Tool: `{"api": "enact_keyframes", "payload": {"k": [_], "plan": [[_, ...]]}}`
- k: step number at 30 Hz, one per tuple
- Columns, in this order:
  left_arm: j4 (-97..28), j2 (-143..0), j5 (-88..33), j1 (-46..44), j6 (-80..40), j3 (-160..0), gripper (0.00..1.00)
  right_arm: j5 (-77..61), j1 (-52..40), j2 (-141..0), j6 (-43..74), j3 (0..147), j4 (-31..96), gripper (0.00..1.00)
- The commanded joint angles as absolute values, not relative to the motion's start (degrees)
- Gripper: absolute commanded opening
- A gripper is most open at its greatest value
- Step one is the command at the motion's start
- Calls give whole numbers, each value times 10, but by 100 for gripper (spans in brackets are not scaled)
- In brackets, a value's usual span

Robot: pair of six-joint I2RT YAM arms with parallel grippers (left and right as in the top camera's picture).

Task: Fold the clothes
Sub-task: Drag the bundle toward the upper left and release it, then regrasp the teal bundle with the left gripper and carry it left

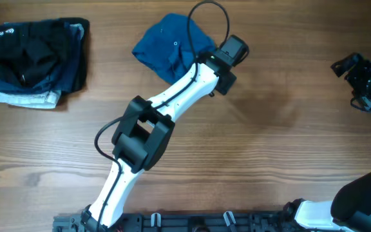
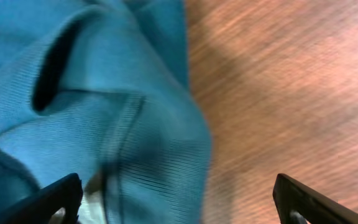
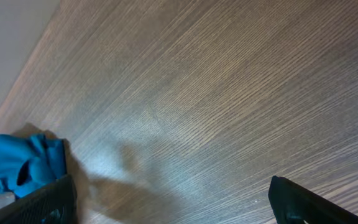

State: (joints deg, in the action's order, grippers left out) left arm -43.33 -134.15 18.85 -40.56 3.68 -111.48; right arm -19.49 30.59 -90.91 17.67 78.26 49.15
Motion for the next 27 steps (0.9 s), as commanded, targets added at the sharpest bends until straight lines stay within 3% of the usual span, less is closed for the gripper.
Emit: {"api": "enact_keyframes", "payload": {"k": [1,8,11,12,15,18,19,23,27], "plan": [[-430,-1357,205,-387,25,-1113,97,-206,308,-910,171,787,488,99],[-428,-1396,204,-379,27,-1113,92,-206,308,-910,171,787,483,100],[-416,-1397,205,-379,27,-1113,83,-206,308,-910,172,787,482,100],[-410,-1397,205,-379,27,-1113,78,-206,308,-910,181,787,481,100],[-406,-1397,213,-379,27,-1113,31,-206,308,-910,182,787,477,99],[-406,-1397,262,-379,27,-1113,15,-206,308,-910,182,787,475,100],[-406,-1397,282,-379,27,-1113,4,-206,308,-910,182,787,475,100],[-416,-1395,337,-381,27,-1113,4,-206,308,-910,182,787,474,99],[-431,-1379,468,-396,50,-1113,4,-206,308,-910,182,787,473,100]]}}
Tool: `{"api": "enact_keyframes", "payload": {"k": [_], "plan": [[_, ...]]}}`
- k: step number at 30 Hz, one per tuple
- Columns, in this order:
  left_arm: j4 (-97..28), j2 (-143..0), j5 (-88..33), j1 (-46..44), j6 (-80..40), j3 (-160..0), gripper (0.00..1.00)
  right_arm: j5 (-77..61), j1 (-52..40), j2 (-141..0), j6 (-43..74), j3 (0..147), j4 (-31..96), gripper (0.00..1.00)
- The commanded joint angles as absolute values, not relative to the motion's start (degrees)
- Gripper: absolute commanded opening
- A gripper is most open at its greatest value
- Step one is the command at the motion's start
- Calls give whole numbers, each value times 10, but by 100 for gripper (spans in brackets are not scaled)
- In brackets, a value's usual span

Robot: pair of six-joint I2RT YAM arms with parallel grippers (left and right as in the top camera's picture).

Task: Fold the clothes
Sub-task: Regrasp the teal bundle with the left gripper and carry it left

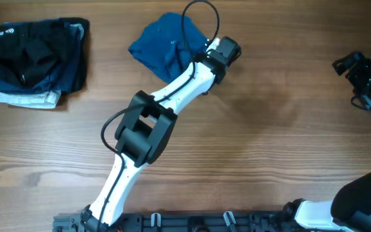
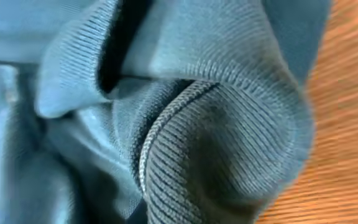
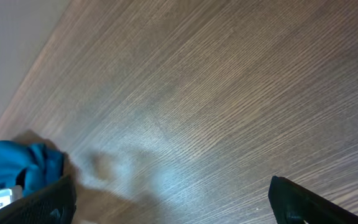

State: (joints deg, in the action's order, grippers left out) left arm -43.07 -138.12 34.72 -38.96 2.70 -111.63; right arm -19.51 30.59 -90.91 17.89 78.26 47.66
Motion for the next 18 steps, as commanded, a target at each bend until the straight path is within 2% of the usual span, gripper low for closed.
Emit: {"api": "enact_keyframes", "payload": {"k": [1,7,11,15,18], "plan": [[-431,-1370,477,-396,80,-1113,4,-206,308,-910,182,787,472,100],[-406,-1259,467,-349,163,-1113,4,-206,308,-910,182,787,473,99],[-383,-1180,408,-302,222,-1113,4,-206,308,-910,182,787,473,100],[-383,-1131,292,-237,317,-1113,4,-207,308,-910,182,787,474,99],[-383,-1119,288,-211,394,-1113,4,-206,308,-910,182,787,474,100]]}}
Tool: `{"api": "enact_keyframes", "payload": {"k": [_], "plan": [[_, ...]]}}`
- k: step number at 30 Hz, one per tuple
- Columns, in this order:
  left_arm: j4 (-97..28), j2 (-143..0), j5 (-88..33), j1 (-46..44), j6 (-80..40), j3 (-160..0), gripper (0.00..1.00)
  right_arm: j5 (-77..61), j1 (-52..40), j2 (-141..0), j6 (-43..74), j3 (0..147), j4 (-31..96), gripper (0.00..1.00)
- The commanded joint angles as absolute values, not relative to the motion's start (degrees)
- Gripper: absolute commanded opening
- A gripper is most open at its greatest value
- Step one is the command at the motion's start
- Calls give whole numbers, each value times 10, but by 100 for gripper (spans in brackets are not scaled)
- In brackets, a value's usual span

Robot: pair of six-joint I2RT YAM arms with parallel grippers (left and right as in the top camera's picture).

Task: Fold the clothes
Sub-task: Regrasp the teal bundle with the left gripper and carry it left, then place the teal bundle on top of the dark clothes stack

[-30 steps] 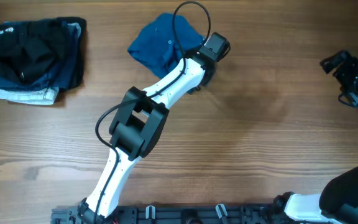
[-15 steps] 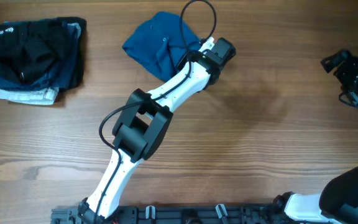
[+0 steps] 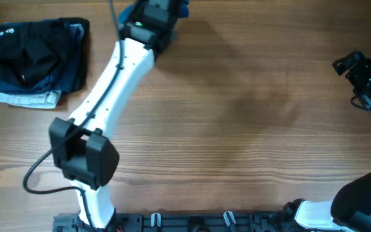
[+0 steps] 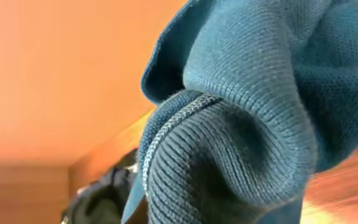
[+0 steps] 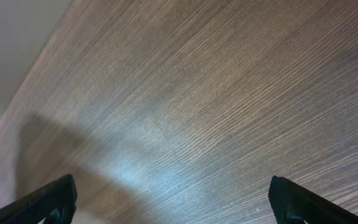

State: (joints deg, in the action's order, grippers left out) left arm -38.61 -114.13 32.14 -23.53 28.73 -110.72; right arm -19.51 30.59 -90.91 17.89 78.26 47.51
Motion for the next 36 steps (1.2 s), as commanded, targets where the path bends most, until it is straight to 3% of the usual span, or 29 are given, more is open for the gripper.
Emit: {"api": "enact_keyframes", "payload": {"k": [1,4,7,13,20,36], "plan": [[-382,-1115,288,-206,417,-1113,4,-207,308,-910,182,787,474,100],[-358,-1100,298,-172,562,-1113,4,-211,308,-910,183,787,474,100],[-258,-1094,347,-139,705,-1113,4,-211,308,-910,185,787,474,100],[-111,-1094,319,-67,835,-1113,4,-219,308,-910,197,787,478,100],[-111,-1094,116,73,839,-1113,4,-219,307,-910,197,787,485,99],[-112,-1135,-62,214,835,-1113,4,-232,307,-910,212,787,500,99]]}}
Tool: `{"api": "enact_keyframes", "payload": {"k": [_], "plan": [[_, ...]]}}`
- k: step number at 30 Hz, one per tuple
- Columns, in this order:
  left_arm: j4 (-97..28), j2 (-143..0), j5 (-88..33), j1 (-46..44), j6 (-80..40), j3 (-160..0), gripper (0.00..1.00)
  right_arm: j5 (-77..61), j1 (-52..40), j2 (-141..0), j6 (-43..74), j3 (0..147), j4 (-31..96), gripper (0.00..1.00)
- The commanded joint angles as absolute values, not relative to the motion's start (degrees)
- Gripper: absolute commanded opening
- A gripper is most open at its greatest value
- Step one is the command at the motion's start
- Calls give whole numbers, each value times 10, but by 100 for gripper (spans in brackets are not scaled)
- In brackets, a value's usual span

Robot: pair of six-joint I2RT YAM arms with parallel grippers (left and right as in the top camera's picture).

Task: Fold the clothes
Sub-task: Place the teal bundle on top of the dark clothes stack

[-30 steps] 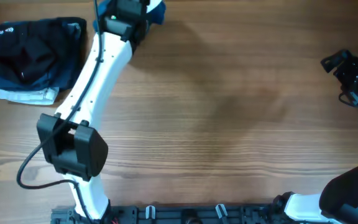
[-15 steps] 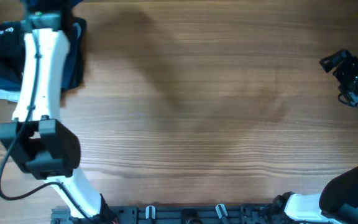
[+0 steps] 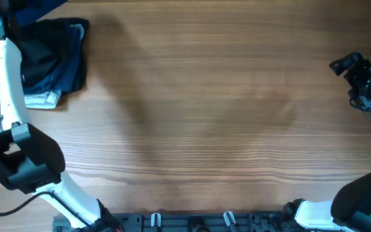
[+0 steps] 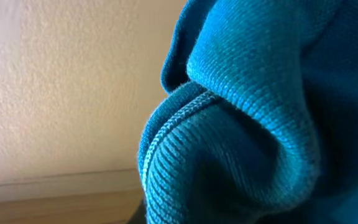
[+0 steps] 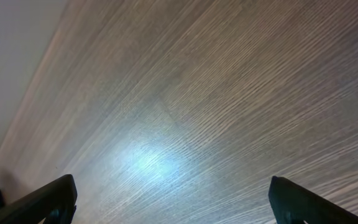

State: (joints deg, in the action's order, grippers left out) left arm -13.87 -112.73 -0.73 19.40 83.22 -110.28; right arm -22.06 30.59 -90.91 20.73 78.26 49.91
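A blue knit garment [image 4: 253,118] fills the left wrist view, bunched close to the camera, with a beige wall behind it. It hides my left gripper's fingers, which are shut on it. From overhead, the blue garment [image 3: 37,10] hangs at the far left corner with the left gripper [image 3: 8,14], above the back of a stack of dark folded clothes [image 3: 53,58]. My right gripper [image 5: 182,208] stands open over bare wood at the right edge, holding nothing.
The wooden table [image 3: 205,116] spreads between the two arms. The left arm's white link [image 3: 2,71] runs up the left side beside the folded stack. A rail with black clamps [image 3: 192,222] lines the near edge.
My left gripper, holding the blue garment, was at the table's back edge left of centre. It is now at the far left corner above the folded stack. The right arm is unchanged.
The blue garment lay crumpled at the back centre, with my left gripper open at its right edge. Then the gripper was buried in the cloth. Later the garment was held up at the back edge, and now it is over the dark stack.
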Motion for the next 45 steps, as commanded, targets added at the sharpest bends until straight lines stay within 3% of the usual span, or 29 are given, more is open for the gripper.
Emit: {"api": "enact_keyframes", "payload": {"k": [1,5,17,23,24,25,32,38,41,45], "plan": [[-98,-1140,-62,216,836,-1113,4,-232,307,-910,214,787,502,100],[-100,-1142,-67,234,835,-1113,4,-236,307,-910,226,787,502,99],[-452,-1182,-81,276,743,-1113,4,-260,307,-910,240,787,497,99],[-546,-1181,-119,268,743,-1113,6,-270,307,-910,242,787,495,99],[-563,-1181,-122,262,743,-1113,32,-270,307,-910,241,787,495,99],[-576,-1181,-123,255,743,-1113,100,-271,307,-910,241,787,495,99],[-651,-1131,-127,199,708,-1113,100,-270,307,-910,240,787,501,99],[-675,-1031,-212,166,449,-1113,100,-270,307,-910,240,787,502,99],[-668,-1018,-293,166,375,-1113,100,-270,307,-910,239,787,502,99],[-566,-1054,-292,168,208,-1113,100,-271,307,-910,239,787,502,99]]}}
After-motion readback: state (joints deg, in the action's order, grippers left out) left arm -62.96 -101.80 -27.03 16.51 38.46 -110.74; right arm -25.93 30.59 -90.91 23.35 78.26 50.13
